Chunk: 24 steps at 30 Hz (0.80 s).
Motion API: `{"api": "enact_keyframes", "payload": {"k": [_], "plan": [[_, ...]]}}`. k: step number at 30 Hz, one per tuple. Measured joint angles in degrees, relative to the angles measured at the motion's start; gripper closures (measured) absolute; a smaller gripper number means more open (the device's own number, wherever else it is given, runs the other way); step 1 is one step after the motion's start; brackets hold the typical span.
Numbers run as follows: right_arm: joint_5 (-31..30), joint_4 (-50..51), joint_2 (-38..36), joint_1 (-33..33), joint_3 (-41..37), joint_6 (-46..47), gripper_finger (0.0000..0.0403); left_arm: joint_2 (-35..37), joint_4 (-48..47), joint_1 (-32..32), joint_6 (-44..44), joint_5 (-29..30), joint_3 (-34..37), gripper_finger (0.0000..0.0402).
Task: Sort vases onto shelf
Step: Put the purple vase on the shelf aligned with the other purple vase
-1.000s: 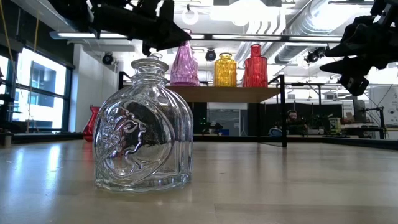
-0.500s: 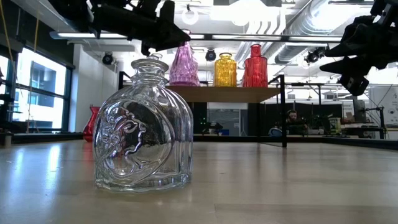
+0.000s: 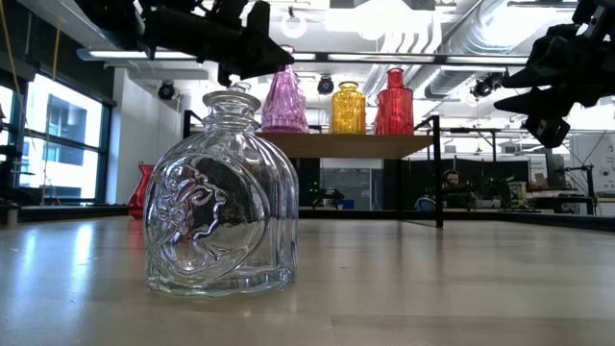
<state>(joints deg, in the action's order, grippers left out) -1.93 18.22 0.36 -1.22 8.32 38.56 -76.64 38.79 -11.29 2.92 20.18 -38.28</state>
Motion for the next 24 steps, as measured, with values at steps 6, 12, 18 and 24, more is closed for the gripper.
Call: {"api": "enact_keyframes", "payload": {"k": [6, 12, 18, 24], "plan": [[0.00, 0.00, 0.00, 0.00, 0.00, 0.00, 0.0285, -1.84, 1.04, 0.26, 1.56, -0.05, 0.02, 0.0274], [0.00, 0.00, 0.00, 0.01, 0.00, 0.01, 0.0285, -3.34, 3.56, 0.55, 1.18, -0.17, -0.02, 0.0274], [0.00, 0.00, 0.00, 0.01, 0.00, 0.01, 0.0285, -3.39, 3.42, 0.56, 0.00, -0.07, -0.17, 0.0274], [0.00, 0.00, 0.00, 0.01, 0.00, 0.01, 0.0285, -3.41, 3.36, 0.59, -0.20, 1.26, -0.19, 0.0274]]}}
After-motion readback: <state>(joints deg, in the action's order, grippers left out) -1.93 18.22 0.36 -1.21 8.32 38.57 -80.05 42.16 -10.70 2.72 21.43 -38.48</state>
